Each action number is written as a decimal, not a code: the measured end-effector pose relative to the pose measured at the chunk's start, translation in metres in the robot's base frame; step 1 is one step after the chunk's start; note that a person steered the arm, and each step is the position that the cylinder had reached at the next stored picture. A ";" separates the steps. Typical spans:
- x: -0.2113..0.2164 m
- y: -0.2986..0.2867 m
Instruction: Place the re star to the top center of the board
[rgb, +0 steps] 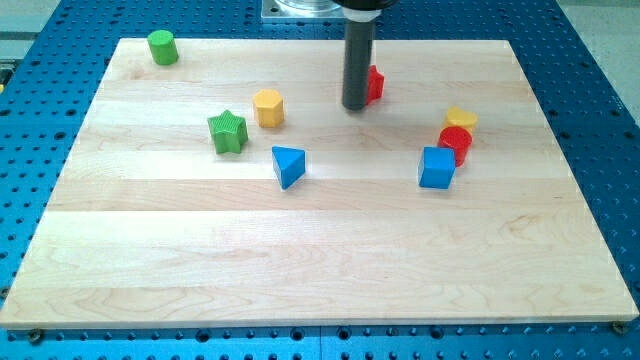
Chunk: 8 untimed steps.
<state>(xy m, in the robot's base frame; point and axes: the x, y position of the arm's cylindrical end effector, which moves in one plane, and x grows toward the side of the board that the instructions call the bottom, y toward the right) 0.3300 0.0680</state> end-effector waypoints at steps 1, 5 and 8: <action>-0.001 0.029; -0.043 -0.020; -0.067 0.036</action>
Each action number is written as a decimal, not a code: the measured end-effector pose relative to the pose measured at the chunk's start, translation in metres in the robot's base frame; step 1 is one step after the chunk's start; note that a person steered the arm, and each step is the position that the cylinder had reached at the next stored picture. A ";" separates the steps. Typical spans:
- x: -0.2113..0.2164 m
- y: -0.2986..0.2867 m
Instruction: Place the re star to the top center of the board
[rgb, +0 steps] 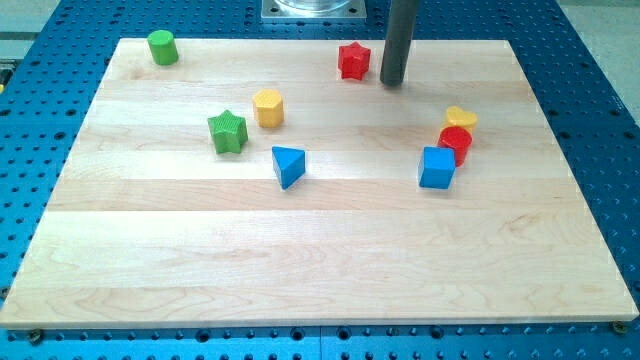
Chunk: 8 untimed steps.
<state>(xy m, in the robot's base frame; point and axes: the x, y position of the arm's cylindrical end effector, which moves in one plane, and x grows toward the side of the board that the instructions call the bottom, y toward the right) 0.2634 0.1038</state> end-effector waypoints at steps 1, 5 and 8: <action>-0.003 -0.063; -0.032 -0.081; 0.055 -0.066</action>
